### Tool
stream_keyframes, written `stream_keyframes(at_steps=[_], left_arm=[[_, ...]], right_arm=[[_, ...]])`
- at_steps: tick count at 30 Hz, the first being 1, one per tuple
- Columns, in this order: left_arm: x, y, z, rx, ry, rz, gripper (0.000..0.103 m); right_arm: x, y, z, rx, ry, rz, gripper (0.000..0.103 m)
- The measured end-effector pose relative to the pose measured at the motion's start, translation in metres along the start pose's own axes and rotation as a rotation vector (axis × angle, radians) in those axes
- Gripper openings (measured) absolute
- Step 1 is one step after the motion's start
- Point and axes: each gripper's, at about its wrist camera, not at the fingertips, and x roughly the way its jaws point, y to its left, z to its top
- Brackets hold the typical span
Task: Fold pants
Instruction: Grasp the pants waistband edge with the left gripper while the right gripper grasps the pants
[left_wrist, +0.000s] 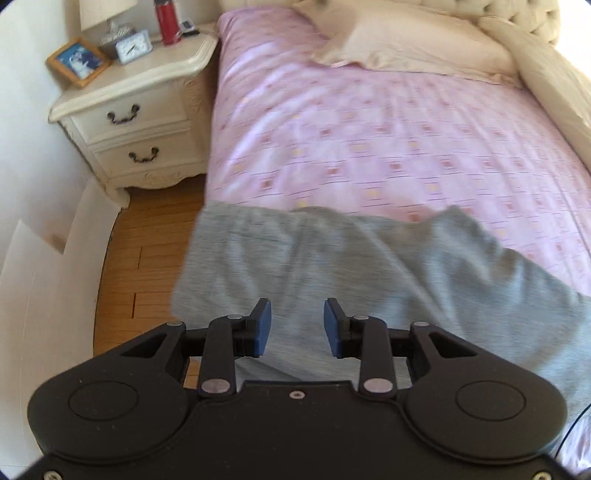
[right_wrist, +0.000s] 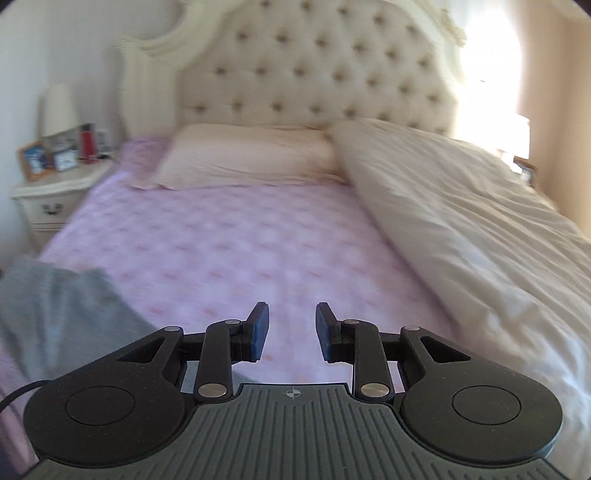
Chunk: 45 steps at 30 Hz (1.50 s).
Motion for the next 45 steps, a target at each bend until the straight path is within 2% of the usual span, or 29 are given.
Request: stream_keyframes(at_steps=[4,9,12,17,20,25,30,36,45], left_arm=[[0.02,0.034,0.003,-0.045,0.049,-0.021,0.046],[0.04,0.061,-0.003,-0.079,0.082,-0.035,0.047],[0.051,0.071,-0.009,-0.099,0.088,-0.048,0.047],[0.06,0.089,-0.012,-0.175,0.064,-0.118,0.048],[0.062,0.095,-0.011,-0.203,0.039,-0.153,0.057],[0.076,0.093,-0.005,-0.192,0.037,-0.145,0.058],[0.087,0.091,-0.001,-0.174,0.059,-0.13,0.06],[0.088,0.097,-0.006,-0.208,0.055,-0.112,0.064],[0.092,0.093,-0.004,-0.23,0.078,-0.097,0.064]], right_arm=[[0.024,0.063,0.01,-0.076,0.02,0.153,0.029],[0.054,0.145,0.0,-0.173,0.07,0.339,0.029],[0.069,0.186,-0.009,-0.231,0.094,0.419,0.029],[0.083,0.245,-0.027,-0.379,0.118,0.516,0.032],[0.085,0.271,-0.042,-0.475,0.117,0.539,0.037],[0.093,0.296,-0.064,-0.625,0.115,0.513,0.038],[0.092,0.302,-0.08,-0.691,0.089,0.489,0.038],[0.088,0.311,-0.098,-0.792,0.046,0.467,0.037],[0.092,0.318,-0.105,-0.862,-0.014,0.405,0.037]])
